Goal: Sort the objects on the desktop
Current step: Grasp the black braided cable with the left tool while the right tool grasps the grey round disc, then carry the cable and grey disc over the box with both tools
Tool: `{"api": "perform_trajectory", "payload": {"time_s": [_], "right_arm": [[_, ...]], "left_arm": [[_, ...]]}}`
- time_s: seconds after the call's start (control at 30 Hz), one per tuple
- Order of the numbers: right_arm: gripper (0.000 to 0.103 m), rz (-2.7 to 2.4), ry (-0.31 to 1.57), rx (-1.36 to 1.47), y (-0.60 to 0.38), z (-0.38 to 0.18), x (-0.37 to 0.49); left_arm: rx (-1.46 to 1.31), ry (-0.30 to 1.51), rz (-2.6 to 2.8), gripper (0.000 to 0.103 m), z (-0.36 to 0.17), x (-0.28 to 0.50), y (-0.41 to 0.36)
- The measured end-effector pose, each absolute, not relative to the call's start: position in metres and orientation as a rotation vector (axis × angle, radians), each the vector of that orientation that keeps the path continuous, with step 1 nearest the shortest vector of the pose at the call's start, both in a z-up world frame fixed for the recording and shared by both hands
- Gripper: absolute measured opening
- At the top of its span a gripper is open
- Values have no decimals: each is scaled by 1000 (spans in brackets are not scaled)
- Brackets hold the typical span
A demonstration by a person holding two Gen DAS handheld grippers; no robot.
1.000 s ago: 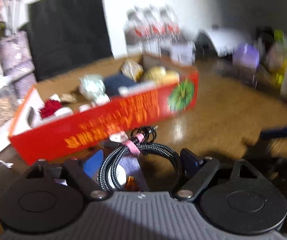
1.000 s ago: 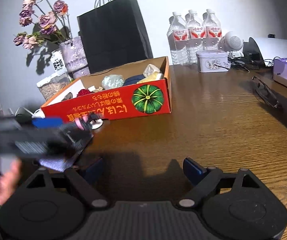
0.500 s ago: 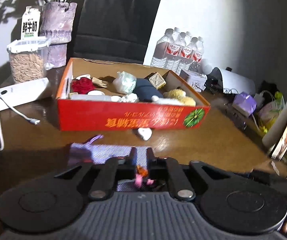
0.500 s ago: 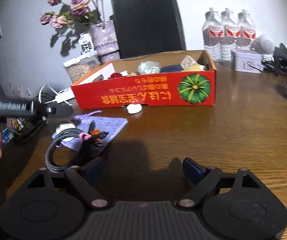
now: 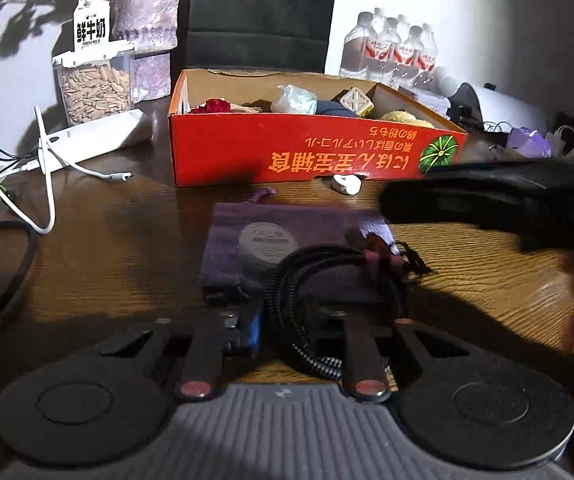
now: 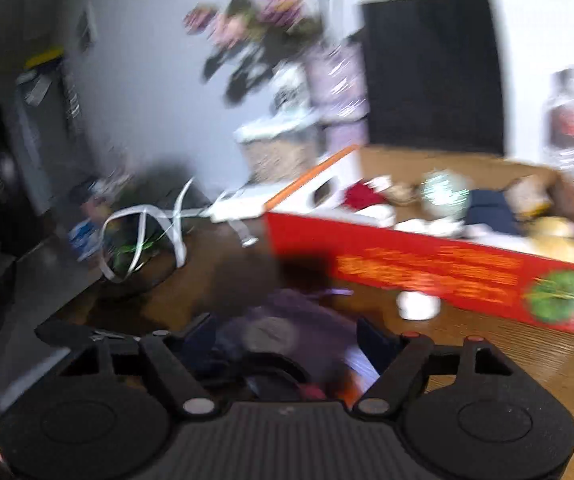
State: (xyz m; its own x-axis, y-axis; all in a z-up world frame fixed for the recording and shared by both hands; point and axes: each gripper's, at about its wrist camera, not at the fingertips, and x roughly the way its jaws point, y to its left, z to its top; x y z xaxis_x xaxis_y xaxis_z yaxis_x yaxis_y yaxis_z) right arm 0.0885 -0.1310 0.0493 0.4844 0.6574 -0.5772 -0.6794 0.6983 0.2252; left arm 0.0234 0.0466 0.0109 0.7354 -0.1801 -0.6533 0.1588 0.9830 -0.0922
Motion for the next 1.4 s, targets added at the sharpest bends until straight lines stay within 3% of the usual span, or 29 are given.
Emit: {"api": "perform_trajectory", "payload": {"time_s": [0.07, 0.17, 0.33, 0.37, 0.4, 0.47, 0.63, 0.77, 0.8, 0.9, 0.93, 0.97, 1.03, 1.07, 1.17, 1.23, 1.3, 1.4], "right_arm": [[67, 834, 733, -66, -111, 42, 101], [37, 843, 803, -115, -90, 26, 107], [35, 785, 753, -130, -91, 19, 98], [24, 777, 749, -114, -93, 20, 98], [5, 769, 735, -95, -96, 22, 97], [0, 720, 701, -74, -101, 30, 94], [3, 680, 671, -37, -124, 39, 87], [14, 641, 704, -23, -145, 27, 80], [21, 637, 715, -4, -151, 25, 80], [37, 645, 720, 63, -167, 22, 80], [38, 651, 719, 70, -167, 22, 81], [39, 658, 717, 70, -165, 23, 82], [49, 694, 711, 49, -155, 27, 84], [56, 716, 708, 28, -147, 29, 85], [58, 710, 703, -64, -120, 27, 95], [56, 670, 725, -104, -109, 21, 104], [38, 671, 746, -103, -104, 14, 112], [37, 664, 734, -118, -103, 13, 110]], "left_arm": [[-24, 711, -191, 18, 9, 22, 47], [-33, 700, -194, 18, 8, 19, 48], [-25, 693, -185, 17, 9, 16, 48], [-31, 694, -184, 17, 9, 15, 49], [-43, 693, -188, 17, 11, 13, 51], [-54, 677, -197, 18, 18, 5, 53], [-14, 650, -186, 17, 29, -14, 53], [9, 700, -191, 19, 20, -23, 46], [33, 701, -186, 19, 16, -26, 43], [69, 699, -191, 54, 14, -25, 35], [75, 695, -198, 67, 14, -22, 35], [85, 697, -197, 67, 14, -18, 34], [107, 706, -190, 62, 13, -9, 32], [112, 715, -191, 51, 11, -5, 31], [119, 714, -238, 24, 9, -2, 30], [142, 708, -253, 19, 9, -5, 27], [155, 700, -249, 18, 9, -10, 25], [120, 688, -254, 18, 13, -19, 31]]}}
